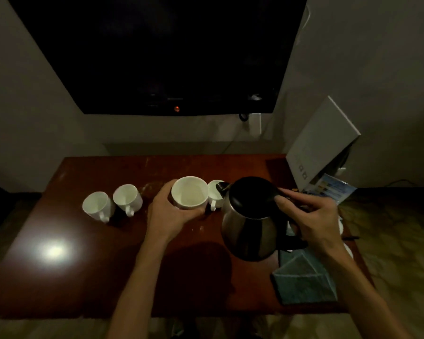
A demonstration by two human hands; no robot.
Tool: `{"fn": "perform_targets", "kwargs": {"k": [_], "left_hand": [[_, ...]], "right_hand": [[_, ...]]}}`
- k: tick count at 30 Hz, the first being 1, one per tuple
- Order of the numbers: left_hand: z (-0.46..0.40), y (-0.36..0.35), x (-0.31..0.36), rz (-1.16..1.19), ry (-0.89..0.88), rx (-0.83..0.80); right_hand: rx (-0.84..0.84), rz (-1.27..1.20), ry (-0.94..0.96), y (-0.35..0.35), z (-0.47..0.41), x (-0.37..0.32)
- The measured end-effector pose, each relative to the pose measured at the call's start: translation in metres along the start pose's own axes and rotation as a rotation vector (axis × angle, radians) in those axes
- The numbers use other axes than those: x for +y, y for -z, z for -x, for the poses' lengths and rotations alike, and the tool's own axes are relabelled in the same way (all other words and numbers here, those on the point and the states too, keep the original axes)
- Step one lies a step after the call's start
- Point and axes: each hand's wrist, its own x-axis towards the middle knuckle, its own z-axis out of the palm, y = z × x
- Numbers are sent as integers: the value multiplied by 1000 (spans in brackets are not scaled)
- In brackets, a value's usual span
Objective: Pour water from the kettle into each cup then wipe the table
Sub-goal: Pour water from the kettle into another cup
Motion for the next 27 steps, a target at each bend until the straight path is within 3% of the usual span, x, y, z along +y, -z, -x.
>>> {"fn": "perform_targets", "kwargs": {"k": [11,27], "left_hand": [[-19,30,80,-63,-175,-31],[-33,43,108,-69,-185,11]], "right_hand": [[-125,55,75,25,-45,-125],[-411,293,198,32,-101,-199]]}}
